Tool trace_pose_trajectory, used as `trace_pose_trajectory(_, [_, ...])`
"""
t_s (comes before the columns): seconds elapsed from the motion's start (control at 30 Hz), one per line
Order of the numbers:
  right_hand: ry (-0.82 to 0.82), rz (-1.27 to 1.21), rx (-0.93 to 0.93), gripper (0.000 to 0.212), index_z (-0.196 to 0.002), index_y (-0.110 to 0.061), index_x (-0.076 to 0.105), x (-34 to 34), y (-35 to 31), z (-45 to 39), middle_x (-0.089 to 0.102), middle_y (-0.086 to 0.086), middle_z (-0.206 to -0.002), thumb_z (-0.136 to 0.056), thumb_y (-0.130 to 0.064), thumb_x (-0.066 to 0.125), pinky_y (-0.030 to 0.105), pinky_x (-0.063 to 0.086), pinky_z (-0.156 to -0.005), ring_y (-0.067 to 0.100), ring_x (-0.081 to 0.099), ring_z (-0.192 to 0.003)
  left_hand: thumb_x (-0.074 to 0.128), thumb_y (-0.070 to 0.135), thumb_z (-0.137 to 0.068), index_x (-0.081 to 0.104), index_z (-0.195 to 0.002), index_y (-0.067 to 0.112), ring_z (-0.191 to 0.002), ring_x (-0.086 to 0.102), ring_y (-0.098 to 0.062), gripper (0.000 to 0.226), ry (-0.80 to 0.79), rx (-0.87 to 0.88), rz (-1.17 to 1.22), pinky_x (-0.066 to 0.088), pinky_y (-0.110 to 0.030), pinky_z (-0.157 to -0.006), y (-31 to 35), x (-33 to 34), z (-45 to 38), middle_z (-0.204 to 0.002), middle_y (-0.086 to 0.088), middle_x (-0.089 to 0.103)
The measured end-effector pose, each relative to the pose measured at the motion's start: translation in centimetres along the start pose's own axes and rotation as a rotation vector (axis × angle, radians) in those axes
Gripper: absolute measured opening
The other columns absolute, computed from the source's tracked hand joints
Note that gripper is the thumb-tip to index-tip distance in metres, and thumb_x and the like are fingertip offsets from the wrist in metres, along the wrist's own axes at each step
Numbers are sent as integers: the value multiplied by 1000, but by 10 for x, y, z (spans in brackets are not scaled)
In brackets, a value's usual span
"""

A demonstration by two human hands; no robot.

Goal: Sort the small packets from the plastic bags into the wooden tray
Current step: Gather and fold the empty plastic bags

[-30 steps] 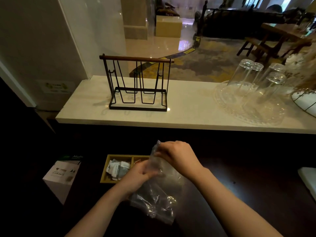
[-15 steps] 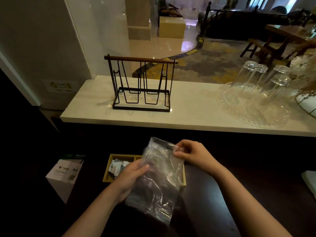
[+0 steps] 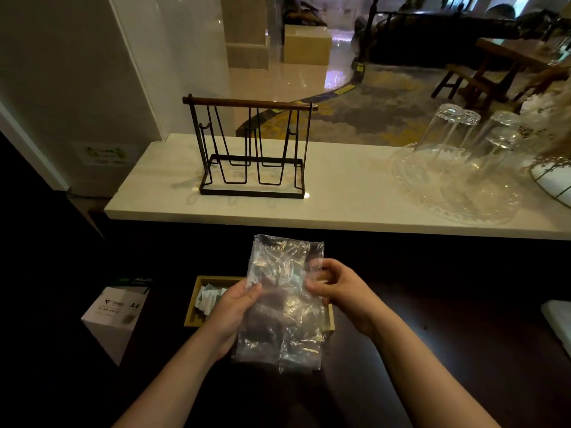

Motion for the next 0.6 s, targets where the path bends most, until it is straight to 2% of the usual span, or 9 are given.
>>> trace_pose_trajectory(0.1, [55,-40,-41,10,-88,-8,67,2,2,0,55,-3,-58,-80,-11,72,21,40,-50,9,47,-51,45,19,-97,62,-108,4,-100,69,-29,26,-17,11,6,53,-38,-88,0,-1,1,-104,-13,73])
trace_pose_trajectory(0.17, [138,-81,-64,9,-78,-9,66,2,3,0,54,-3,-58,-82,-16,70,20,40,-49,10,45,-52,43,17,-98,63,-109,4,-94,70,-27,26,-29,18,46,57,-33,-81,1,0,1,-104,-15,73])
trace_pose_trajectory(0.23, [160,-149,-54,9,-88,-6,68,5,6,2,59,1,-67,-83,-13,69,19,46,-53,10,53,-57,42,15,-98,64,-108,6,-88,71,-25,25,-12,23,76,59,-28,-73,0,0,1,-101,-16,73])
trace_pose_trajectory(0.3, [132,-165,-21,26,-106,-6,65,10,11,4,64,5,-79,-81,-9,71,22,52,-61,12,63,-68,43,14,-98,63,-107,6,-83,72,-23,24,19,30,87,58,-25,-69,-1,-1,0,-98,-16,73])
trace_pose_trajectory(0.4, [149,-108,-2,37,-110,-5,63,12,18,7,65,3,-70,-75,-1,75,25,54,-64,15,65,-66,45,15,-97,62,-103,5,-81,71,-21,20,54,38,52,57,-22,-66,-1,-4,1,-98,-17,71])
trace_pose_trajectory(0.43, [165,-112,0,37,-109,-3,63,10,20,7,66,3,-68,-75,0,74,26,55,-65,16,65,-65,47,16,-96,62,-104,6,-84,71,-22,20,57,35,45,57,-23,-69,-1,-5,2,-100,-16,72])
trace_pose_trajectory(0.5, [168,-156,-3,35,-110,0,63,9,20,8,69,4,-69,-76,3,72,26,55,-66,16,68,-68,50,19,-94,62,-110,10,-95,69,-25,22,67,22,44,56,-34,-82,-2,-5,4,-106,-10,73])
trace_pose_trajectory(0.57, [126,-197,3,33,-112,-3,62,7,17,9,73,6,-78,-80,4,67,24,55,-65,16,70,-76,53,20,-93,63,-113,14,-104,66,-25,23,79,15,24,48,-43,-96,-2,-6,5,-108,-4,73])
trace_pose_trajectory(0.6, [88,-195,6,31,-112,-6,62,7,14,9,74,5,-83,-82,1,66,25,55,-66,16,71,-80,53,20,-93,63,-113,14,-103,67,-25,23,76,16,10,47,-44,-97,-2,-5,6,-107,-4,73])
Point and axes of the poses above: each hand's wrist, its own z-axis away from the middle knuckle, its own x-axis out of the palm, y = z × x, the point moved 3 cm from there along -z, towards the middle knuckle
